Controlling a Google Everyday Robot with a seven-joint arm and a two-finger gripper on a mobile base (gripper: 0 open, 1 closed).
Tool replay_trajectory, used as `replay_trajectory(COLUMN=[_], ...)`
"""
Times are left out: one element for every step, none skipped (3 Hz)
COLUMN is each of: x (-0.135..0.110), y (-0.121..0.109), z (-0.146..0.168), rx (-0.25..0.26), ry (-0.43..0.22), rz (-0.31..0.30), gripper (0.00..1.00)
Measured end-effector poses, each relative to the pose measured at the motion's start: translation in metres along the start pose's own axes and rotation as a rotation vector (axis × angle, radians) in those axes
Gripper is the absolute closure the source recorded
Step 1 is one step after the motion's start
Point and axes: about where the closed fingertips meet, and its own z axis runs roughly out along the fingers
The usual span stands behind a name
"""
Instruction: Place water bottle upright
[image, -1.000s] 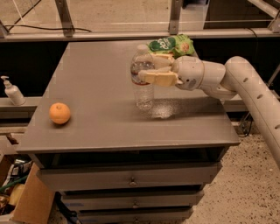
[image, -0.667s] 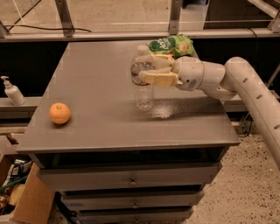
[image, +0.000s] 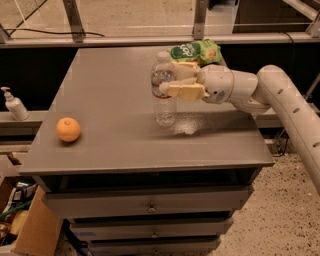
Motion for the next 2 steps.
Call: replay_trajectory(x=[0.0,-0.0012], y=[-0.0005,-0.0012], z=[0.0,-0.0048], rx=[-0.004,-0.003], ry=[0.001,0.006], rz=[0.001,0.0], gripper=[0.0,0.0])
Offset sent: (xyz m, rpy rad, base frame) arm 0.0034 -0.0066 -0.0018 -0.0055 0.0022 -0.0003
